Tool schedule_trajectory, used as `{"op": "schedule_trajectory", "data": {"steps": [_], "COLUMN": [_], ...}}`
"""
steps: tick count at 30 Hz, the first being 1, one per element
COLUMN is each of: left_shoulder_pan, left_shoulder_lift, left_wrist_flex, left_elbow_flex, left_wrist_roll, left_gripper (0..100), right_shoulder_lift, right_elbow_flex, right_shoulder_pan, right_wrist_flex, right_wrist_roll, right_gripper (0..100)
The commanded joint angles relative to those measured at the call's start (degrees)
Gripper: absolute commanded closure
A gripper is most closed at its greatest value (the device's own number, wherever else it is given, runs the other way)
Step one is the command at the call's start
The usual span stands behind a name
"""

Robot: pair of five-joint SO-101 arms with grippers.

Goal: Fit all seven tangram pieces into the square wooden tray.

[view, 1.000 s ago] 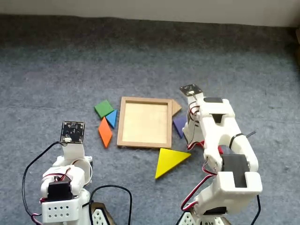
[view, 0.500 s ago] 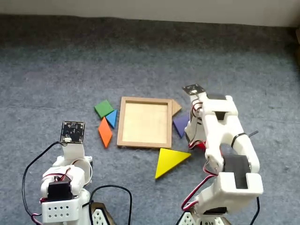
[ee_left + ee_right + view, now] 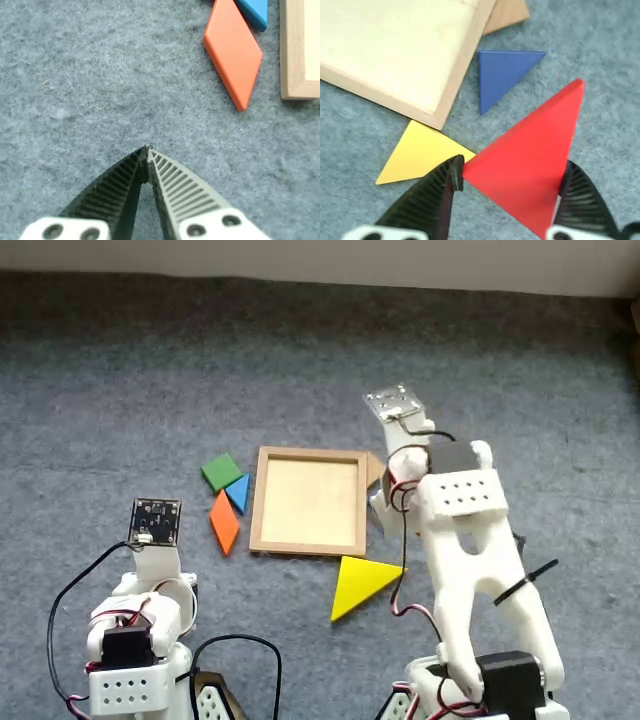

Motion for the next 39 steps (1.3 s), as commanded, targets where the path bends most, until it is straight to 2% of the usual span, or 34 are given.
{"op": "schedule_trajectory", "data": {"steps": [1,6,12,21,28,32,39], "left_shoulder_pan": [-0.31,-0.31,-0.31,-0.31,-0.31,-0.31,-0.31], "left_shoulder_lift": [-0.48,-0.48,-0.48,-0.48,-0.48,-0.48,-0.48], "left_wrist_flex": [0.35,0.35,0.35,0.35,0.35,0.35,0.35], "left_elbow_flex": [1.19,1.19,1.19,1.19,1.19,1.19,1.19], "left_wrist_roll": [0.35,0.35,0.35,0.35,0.35,0.35,0.35], "left_gripper": [99,99,99,99,99,99,99], "right_shoulder_lift": [-1.89,1.36,8.22,22.64,29.23,31.96,35.38], "right_elbow_flex": [-3.21,-4.53,-7.25,-20.26,-24.48,-24.48,-25.98], "right_shoulder_pan": [-5.85,-11.82,-13.41,-13.49,-15.43,-17.01,-15.78], "right_wrist_flex": [0.31,-5.23,-12.62,-12.62,-12.62,-13.05,-14.20], "right_wrist_roll": [-6.68,-14.68,-24.09,-31.56,-40.09,-41.58,-41.41], "right_gripper": [76.8,76.8,76.8,76.8,76.8,76.5,76.5]}}
